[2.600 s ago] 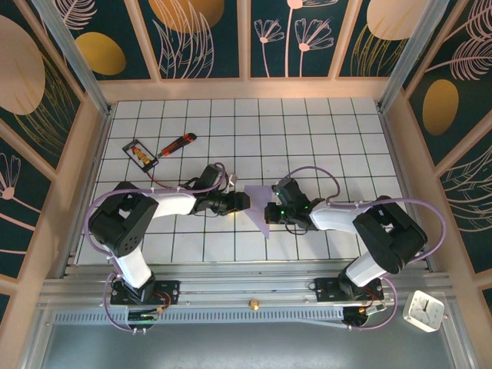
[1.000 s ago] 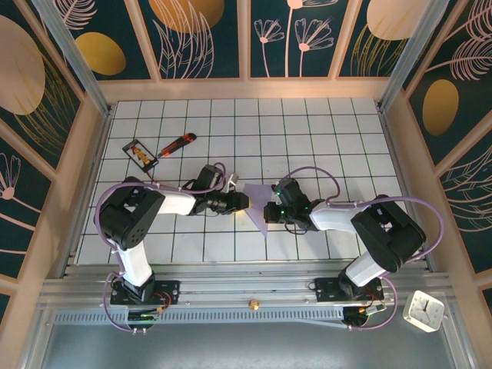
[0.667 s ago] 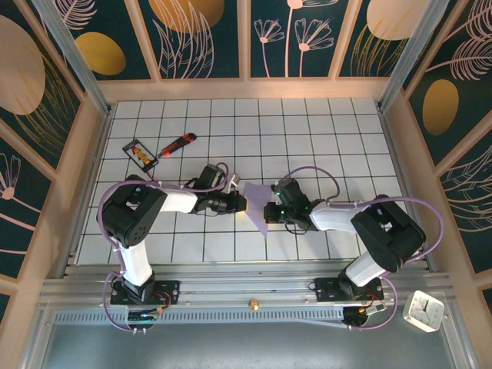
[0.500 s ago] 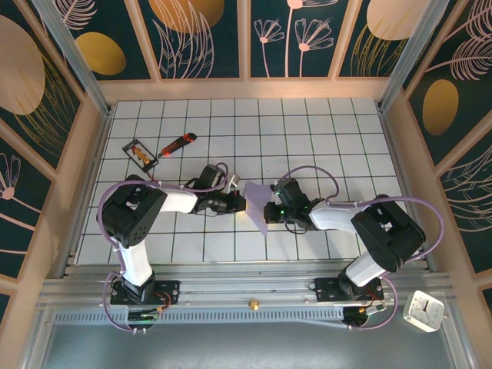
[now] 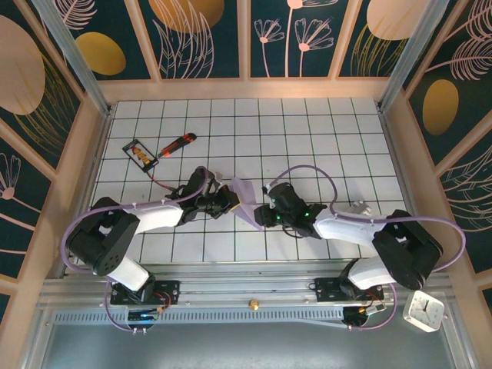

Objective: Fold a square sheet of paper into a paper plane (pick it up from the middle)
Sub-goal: Fourth fold the wing at the center of the table.

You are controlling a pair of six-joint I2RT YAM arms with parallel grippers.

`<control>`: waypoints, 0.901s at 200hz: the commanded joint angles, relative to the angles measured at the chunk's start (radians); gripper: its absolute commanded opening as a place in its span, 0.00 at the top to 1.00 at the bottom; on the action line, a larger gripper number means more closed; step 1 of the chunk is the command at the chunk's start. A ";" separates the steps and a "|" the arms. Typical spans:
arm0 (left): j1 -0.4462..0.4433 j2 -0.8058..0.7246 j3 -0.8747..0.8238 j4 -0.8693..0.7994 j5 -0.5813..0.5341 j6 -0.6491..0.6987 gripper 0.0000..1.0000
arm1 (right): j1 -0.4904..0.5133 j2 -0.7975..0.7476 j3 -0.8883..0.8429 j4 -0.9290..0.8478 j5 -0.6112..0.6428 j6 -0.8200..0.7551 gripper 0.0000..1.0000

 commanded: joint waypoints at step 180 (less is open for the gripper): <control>-0.025 0.005 -0.008 -0.058 0.003 -0.172 1.00 | 0.221 0.284 0.201 -0.037 0.481 0.043 0.62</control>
